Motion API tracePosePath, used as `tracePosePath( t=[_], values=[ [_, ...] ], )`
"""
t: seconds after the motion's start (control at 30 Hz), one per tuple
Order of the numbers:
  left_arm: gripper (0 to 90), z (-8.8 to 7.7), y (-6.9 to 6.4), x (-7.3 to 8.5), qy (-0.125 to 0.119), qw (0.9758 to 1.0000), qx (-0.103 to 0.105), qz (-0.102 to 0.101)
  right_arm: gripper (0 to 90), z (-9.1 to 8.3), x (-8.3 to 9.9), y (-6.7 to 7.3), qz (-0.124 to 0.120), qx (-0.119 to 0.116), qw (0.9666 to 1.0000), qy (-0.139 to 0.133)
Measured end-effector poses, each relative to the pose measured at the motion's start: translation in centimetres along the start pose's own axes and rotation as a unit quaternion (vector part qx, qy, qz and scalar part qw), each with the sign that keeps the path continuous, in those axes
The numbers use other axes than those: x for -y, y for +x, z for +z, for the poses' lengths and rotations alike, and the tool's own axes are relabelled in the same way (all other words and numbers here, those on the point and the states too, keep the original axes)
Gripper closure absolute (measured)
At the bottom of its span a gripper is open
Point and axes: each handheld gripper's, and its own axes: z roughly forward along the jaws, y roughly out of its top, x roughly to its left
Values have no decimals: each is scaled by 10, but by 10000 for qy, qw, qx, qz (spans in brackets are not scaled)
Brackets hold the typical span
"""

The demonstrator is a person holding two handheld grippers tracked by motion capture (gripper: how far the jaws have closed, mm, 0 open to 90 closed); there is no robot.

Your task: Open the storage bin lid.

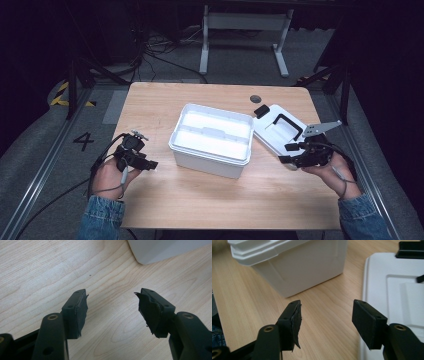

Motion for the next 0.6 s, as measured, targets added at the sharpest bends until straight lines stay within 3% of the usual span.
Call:
tracePosePath(
  t=[0.43,0.6],
  values=[
    [404,3,0,-2,18,10000,-22,13,402,41,22,24,-227,-192,9992,270],
    [403,6,1,-2,73,10000,-50,31,412,53,32,30,-403,-48,9992,50]
  ],
)
